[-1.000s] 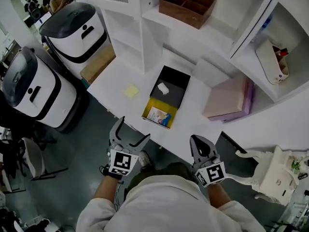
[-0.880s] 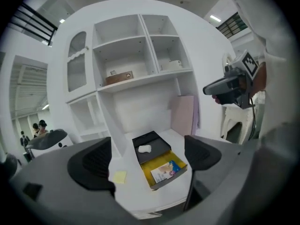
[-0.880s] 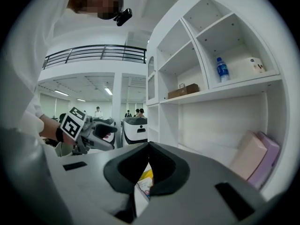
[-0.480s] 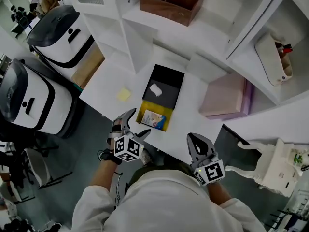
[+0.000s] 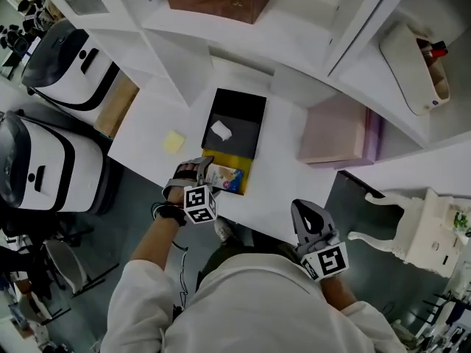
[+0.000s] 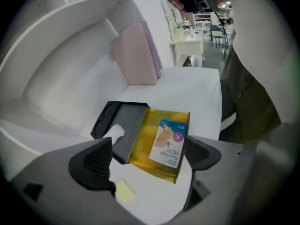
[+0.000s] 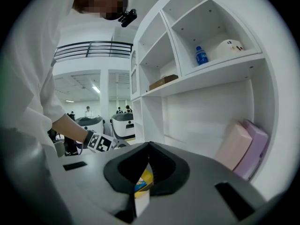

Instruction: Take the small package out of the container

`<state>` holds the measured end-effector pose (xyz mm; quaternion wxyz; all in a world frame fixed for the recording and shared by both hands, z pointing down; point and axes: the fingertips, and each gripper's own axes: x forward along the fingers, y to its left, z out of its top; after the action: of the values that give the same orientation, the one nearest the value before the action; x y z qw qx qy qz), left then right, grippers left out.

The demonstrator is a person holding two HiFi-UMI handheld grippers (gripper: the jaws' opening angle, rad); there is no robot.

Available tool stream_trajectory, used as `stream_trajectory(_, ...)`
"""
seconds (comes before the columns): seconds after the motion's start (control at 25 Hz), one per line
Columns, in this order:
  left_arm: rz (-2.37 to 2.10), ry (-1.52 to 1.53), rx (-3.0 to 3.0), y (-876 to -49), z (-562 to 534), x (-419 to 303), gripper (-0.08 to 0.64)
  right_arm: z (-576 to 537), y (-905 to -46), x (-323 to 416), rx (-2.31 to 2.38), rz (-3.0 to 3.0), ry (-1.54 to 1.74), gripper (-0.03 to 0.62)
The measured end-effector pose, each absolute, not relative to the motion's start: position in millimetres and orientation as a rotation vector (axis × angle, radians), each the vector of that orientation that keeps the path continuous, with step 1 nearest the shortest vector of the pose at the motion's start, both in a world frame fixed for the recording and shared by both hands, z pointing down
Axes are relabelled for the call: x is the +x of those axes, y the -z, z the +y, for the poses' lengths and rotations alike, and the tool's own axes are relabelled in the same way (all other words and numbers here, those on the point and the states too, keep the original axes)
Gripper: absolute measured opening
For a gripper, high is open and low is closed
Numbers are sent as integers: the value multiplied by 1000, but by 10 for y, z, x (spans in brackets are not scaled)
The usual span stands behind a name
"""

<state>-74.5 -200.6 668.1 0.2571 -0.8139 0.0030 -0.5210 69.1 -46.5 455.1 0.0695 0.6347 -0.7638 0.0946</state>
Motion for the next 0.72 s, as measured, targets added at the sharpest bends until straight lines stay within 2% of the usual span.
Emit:
stream_trajectory(0.56, -349, 1629, -2004, -7519, -2062, -671, 479, -195, -4807, 1113, 1980, -2126, -456, 25)
stream_trajectory(0.72, -397, 1650, -1986, -7636, -2063, -629, 440, -229, -4803, 1166, 2023, -2133, -421, 25)
